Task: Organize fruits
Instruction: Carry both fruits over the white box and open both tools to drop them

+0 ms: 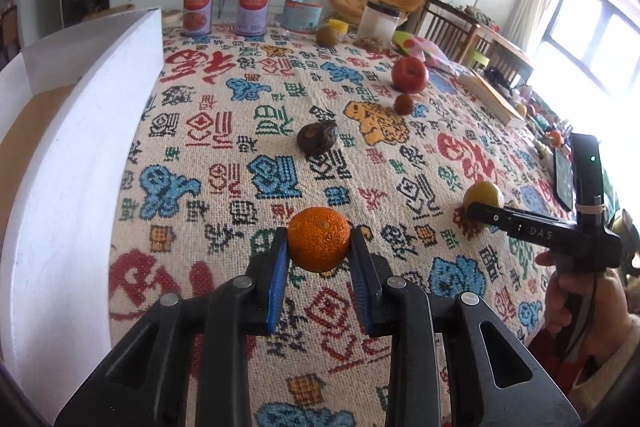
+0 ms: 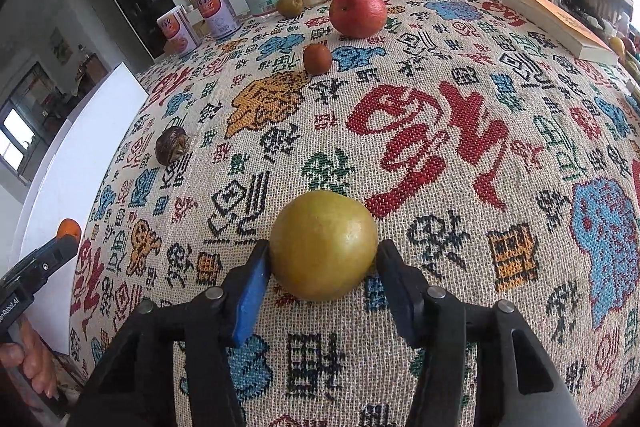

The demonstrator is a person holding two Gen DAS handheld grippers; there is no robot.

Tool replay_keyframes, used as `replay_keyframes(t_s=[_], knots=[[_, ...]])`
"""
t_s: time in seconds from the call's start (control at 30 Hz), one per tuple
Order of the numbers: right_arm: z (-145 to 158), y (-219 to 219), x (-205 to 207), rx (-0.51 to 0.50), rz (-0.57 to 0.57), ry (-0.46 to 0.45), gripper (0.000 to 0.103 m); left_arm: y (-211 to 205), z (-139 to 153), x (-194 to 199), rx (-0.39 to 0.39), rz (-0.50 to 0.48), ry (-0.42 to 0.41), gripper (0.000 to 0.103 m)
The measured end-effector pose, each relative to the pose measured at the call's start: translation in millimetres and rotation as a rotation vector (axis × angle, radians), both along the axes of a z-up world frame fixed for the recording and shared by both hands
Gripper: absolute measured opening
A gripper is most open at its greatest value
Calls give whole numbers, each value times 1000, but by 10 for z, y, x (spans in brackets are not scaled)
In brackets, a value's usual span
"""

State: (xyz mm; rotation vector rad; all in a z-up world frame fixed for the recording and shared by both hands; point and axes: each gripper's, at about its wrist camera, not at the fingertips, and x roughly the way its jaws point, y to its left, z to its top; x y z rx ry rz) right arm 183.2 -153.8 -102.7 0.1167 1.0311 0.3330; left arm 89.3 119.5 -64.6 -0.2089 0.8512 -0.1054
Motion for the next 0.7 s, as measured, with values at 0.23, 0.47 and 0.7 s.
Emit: replay_keyframes(t_s=[0.23, 0.47, 0.7], knots=[[137, 67, -112, 1, 34, -5, 51, 47, 183, -144, -75, 5, 5, 29], [864, 778, -346, 113, 224, -82, 51, 598, 1058, -727, -203, 84, -97, 29], [1386, 2480, -785, 223, 617, -86, 51, 1744, 1239, -1163, -72, 419, -117, 29]])
